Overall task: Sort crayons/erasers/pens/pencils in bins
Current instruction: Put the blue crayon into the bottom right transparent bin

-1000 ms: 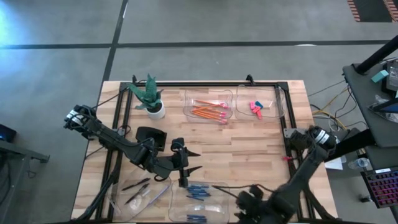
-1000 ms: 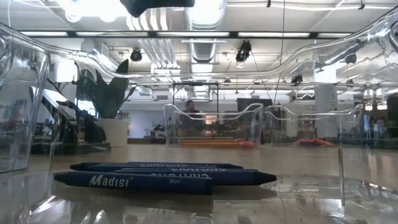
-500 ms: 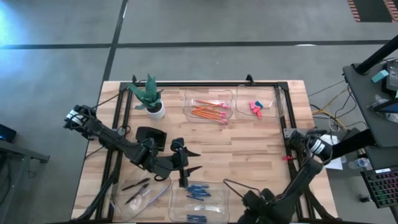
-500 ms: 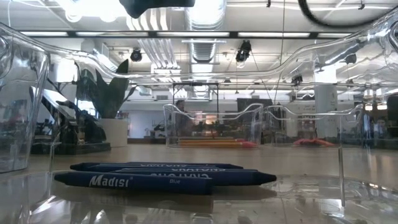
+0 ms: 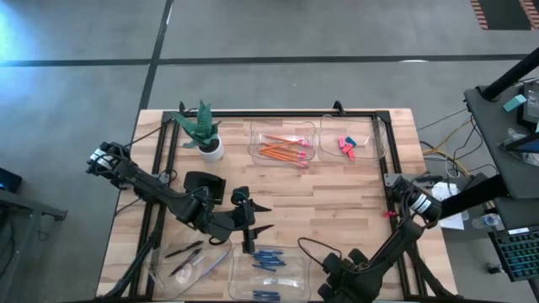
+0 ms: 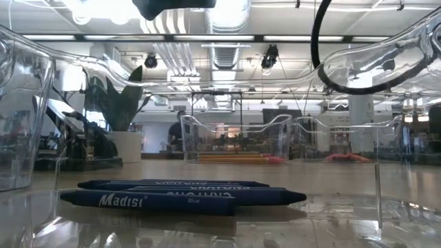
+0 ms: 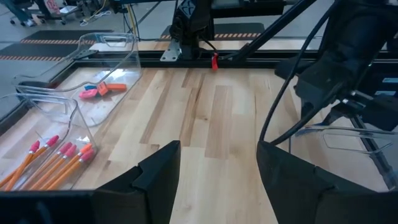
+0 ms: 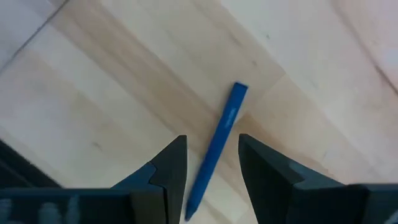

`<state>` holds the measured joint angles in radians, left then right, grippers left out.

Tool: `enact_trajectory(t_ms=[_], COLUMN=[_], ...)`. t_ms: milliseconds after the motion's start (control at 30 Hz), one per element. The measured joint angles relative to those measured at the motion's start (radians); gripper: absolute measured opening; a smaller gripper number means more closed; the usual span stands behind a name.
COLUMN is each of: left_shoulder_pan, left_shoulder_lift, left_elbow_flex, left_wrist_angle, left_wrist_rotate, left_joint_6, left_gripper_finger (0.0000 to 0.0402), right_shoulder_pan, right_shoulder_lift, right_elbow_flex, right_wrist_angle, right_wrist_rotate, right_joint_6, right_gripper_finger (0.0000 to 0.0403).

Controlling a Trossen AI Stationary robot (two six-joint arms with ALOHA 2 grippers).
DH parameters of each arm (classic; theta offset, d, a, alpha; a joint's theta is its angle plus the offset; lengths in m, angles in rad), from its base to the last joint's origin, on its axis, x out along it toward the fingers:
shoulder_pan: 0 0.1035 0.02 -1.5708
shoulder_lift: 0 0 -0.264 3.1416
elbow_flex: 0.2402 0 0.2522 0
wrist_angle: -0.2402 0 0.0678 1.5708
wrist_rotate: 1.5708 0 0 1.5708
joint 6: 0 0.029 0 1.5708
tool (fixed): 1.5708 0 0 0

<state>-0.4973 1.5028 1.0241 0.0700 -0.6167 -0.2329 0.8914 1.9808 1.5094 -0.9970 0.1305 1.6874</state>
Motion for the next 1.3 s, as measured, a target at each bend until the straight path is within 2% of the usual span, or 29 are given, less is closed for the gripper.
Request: enact_trajectory(t_ms=[267, 600, 700, 800, 1100, 1300], left_shoulder_pan=[0.000, -0.002, -0.002, -0.003, -0.011, -0.013], left_shoulder_lift=[0.000, 0.000, 0.000, 0.000, 0.000, 0.000], left_elbow_flex=[0.000, 0.003, 0.003, 0.003, 0.005, 0.005], left_wrist_angle=[0.000, 0.000, 0.001, 0.001, 0.002, 0.001], left_wrist_rotate=[0.000, 0.000, 0.001, 0.008, 0.024, 0.027], left_joint_6=[0.000, 0.000, 0.000, 0.000, -0.001, -0.003], left_gripper_finger=[0.0198, 0.0198, 0.0198, 0.0198, 0.0198, 0.0198], right_shoulder_pan=[-0.010, -0.020, -0.021, -0.023, -0.027, -0.029], right_shoulder_lift=[-0.010, -0.011, -0.011, -0.012, -0.092, -0.227], right_elbow_flex=[-0.062, -0.077, -0.078, -0.080, -0.046, -0.042], right_wrist_angle=[0.005, 0.019, 0.007, -0.008, -0.249, -0.233], right_wrist_rotate=[-0.001, 0.004, 0.032, 0.066, 0.367, 0.570], right_joint_6=[-0.041, -0.124, -0.146, -0.162, -0.169, -0.342], right_gripper_finger=[0.0116, 0.0045, 0.0021, 0.0016, 0.0015, 0.0014])
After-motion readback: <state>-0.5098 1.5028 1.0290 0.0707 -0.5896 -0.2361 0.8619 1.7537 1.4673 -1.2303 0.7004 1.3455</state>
